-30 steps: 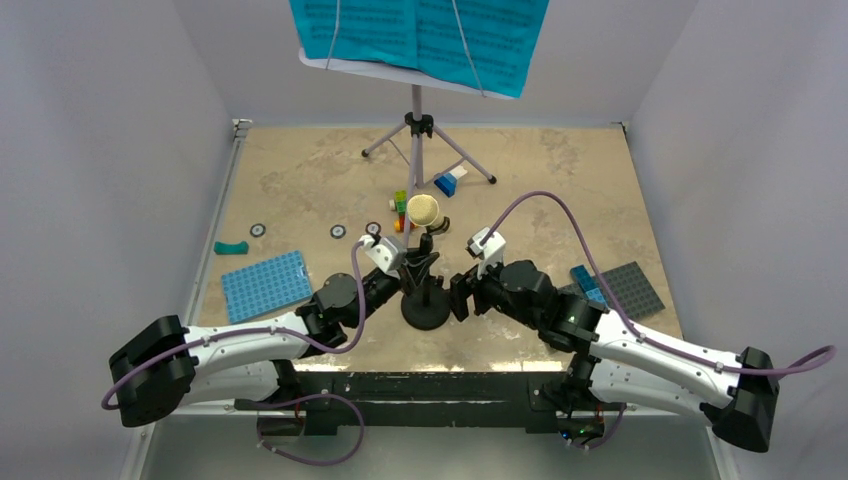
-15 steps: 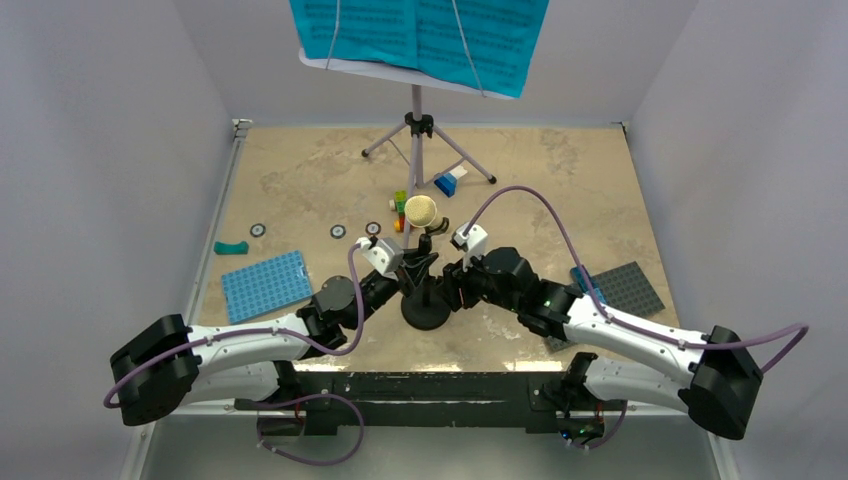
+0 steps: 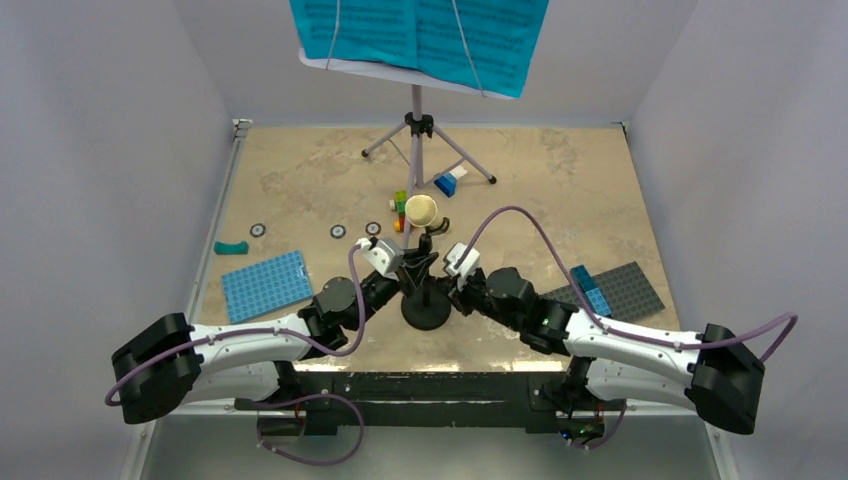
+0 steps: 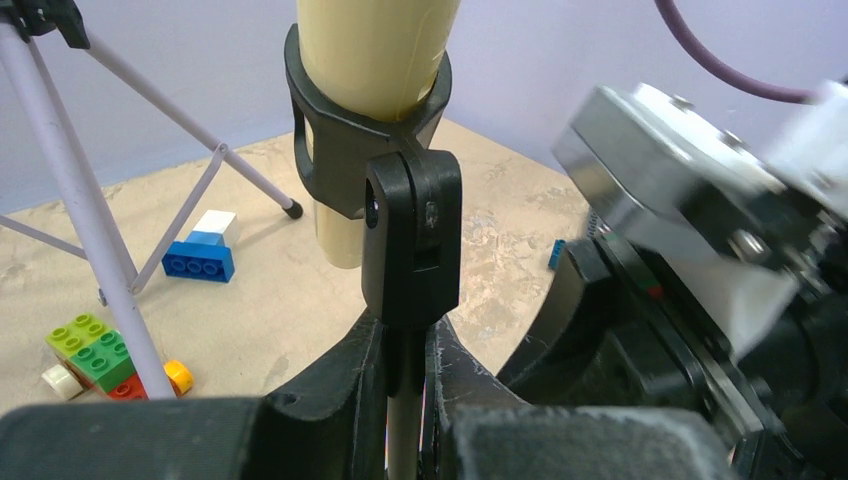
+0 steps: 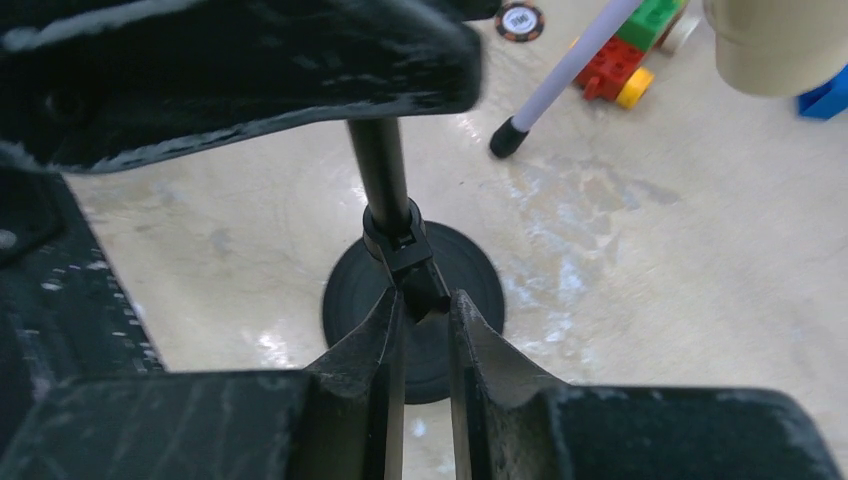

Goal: Pack up the instrument practice props

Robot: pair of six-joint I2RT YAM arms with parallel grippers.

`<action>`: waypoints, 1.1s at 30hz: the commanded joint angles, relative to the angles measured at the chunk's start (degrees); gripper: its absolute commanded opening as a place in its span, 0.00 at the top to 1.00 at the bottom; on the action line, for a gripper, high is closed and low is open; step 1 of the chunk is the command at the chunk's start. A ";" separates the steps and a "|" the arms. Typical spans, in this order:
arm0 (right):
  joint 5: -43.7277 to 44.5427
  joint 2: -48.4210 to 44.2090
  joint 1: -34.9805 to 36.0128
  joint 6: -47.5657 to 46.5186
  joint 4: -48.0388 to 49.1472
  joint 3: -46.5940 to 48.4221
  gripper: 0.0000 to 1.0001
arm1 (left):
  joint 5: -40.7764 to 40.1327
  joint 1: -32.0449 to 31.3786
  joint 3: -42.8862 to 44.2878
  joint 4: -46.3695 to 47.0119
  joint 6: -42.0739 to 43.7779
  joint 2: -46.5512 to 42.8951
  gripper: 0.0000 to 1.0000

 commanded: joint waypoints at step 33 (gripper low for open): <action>29.98 -14.51 18.03 -0.45 -15.67 2.85 0.19 | 1.87 -1.43 -4.46 -15.48 -8.20 -0.45 0.73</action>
